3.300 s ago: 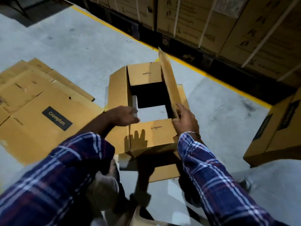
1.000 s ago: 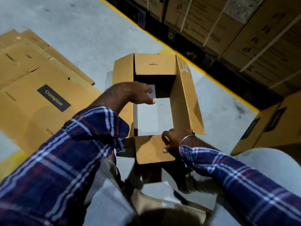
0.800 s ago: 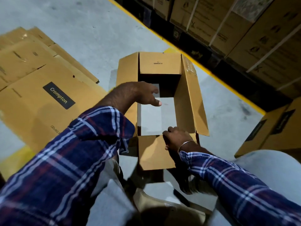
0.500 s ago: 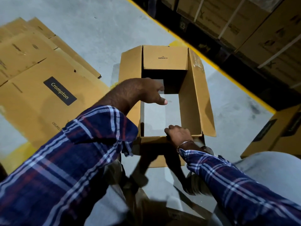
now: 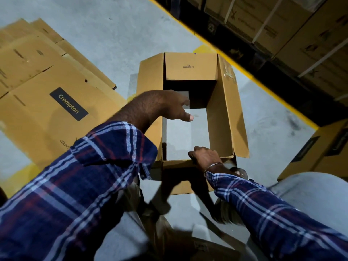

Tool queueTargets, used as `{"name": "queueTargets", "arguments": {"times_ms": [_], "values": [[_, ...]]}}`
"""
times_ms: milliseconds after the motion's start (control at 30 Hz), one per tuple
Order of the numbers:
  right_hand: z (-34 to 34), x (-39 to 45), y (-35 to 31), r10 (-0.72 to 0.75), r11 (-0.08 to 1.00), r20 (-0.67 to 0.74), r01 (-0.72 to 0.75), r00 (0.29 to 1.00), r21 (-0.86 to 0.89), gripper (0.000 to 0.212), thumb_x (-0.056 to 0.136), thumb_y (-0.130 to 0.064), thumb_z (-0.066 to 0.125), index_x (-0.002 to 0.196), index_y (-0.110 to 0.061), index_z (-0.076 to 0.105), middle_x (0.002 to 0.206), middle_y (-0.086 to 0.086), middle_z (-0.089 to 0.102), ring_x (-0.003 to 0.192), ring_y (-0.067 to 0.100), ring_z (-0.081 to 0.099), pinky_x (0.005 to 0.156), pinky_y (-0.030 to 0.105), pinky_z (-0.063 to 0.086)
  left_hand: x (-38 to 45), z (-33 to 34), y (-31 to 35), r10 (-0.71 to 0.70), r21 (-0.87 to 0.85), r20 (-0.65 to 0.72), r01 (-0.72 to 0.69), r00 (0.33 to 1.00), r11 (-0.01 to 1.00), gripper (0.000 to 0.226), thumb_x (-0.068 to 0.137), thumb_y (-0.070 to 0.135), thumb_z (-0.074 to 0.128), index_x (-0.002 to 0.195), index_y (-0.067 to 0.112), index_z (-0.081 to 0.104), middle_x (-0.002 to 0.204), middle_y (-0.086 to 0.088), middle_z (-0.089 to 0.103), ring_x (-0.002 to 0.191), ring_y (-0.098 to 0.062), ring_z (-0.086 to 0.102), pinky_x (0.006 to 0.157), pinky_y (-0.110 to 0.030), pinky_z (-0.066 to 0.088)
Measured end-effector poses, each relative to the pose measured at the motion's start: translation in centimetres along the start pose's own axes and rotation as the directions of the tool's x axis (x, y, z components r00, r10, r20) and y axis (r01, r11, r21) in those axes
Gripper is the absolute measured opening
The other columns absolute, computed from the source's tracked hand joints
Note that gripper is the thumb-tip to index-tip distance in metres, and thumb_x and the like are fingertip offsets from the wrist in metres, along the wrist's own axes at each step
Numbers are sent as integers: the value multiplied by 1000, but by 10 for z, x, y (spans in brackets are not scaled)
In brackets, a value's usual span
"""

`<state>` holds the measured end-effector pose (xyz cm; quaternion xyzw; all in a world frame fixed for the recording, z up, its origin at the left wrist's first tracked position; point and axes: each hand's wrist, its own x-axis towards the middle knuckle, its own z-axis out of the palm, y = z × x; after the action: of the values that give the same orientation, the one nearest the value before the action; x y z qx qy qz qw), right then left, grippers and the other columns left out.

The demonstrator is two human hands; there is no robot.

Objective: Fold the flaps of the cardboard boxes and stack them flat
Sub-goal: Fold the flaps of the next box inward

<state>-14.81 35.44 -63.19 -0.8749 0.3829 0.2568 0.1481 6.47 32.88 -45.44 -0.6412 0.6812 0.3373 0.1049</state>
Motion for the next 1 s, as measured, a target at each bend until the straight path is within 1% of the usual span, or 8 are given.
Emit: {"name": "queueTargets", "arguments": {"times_ms": [200, 400, 567, 667, 767, 833, 900, 1000], "values": [[7, -19, -3, -42, 999, 188, 37, 981, 29, 16, 91, -13, 60, 89, -29, 57, 115, 6, 64, 109, 30, 62, 78, 30, 37, -1, 2, 1, -10, 0, 7, 10, 1000, 1000, 71, 104, 53, 50, 162, 18, 28, 163, -6, 38, 149, -25, 34, 118, -39, 30], [11, -11, -5, -54, 998, 370, 58, 927, 0, 31, 89, -23, 72, 119, -21, 67, 123, 8, 65, 113, 31, 63, 93, 36, 47, 14, 5, 2, 9, 15, 29, -10, 1000, 1000, 73, 102, 58, 50, 161, 22, 28, 164, -2, 36, 150, -24, 33, 118, -40, 30], [-17, 41, 31, -24, 909, 269, -91, 963, 406, 36, 83, -41, 82, 112, -21, 74, 107, 1, 70, 100, 19, 64, 85, 26, 47, 22, -4, -2, 6, -11, 5, -6, 1000, 1000, 74, 102, 57, 51, 161, 20, 29, 163, -4, 37, 149, -25, 34, 115, -36, 31], [-27, 87, 43, 202, 606, 16, -138, 979, 783, 13, 91, -25, 75, 102, -18, 76, 93, -5, 73, 90, 16, 63, 81, 26, 48, 24, -10, -2, -5, -25, 0, 5, 1000, 1000, 74, 102, 55, 51, 162, 19, 28, 163, -6, 37, 149, -25, 35, 113, -33, 33], [-41, 138, 54, 390, -23, 138, -140, 911, 990, 21, 95, -4, 64, 82, -21, 65, 64, -12, 67, 69, 10, 60, 64, 25, 43, 30, -11, -1, -14, -14, -12, 14, 1000, 1000, 74, 102, 55, 51, 162, 18, 27, 161, -7, 40, 146, -25, 39, 111, -33, 35], [-56, 162, 65, 362, -283, 240, -139, 901, 949, 30, 100, -4, 55, 76, -19, 66, 67, -6, 64, 62, 8, 58, 62, 24, 45, 32, -9, -1, -15, 4, -16, 15, 1000, 1000, 72, 102, 57, 49, 161, 20, 29, 159, -6, 44, 143, -25, 42, 109, -32, 37], [-66, 184, 74, 365, -441, 265, -85, 892, 893, 31, 100, -3, 54, 73, -18, 63, 68, 0, 57, 56, 9, 52, 65, 26, 44, 32, -6, -6, -26, 21, -17, 26, 1000, 999, 69, 102, 59, 47, 160, 26, 32, 153, -3, 50, 137, -25, 47, 108, -37, 42], [-77, 204, 78, 420, -476, 274, -47, 865, 878, 21, 97, -2, 59, 81, -16, 59, 82, 0, 58, 74, 10, 55, 91, 38, 48, 32, -2, -15, -55, 3, -54, 56, 997, 998, 66, 100, 62, 48, 157, 32, 36, 147, -2, 55, 129, -25, 55, 103, -46, 49]]}}
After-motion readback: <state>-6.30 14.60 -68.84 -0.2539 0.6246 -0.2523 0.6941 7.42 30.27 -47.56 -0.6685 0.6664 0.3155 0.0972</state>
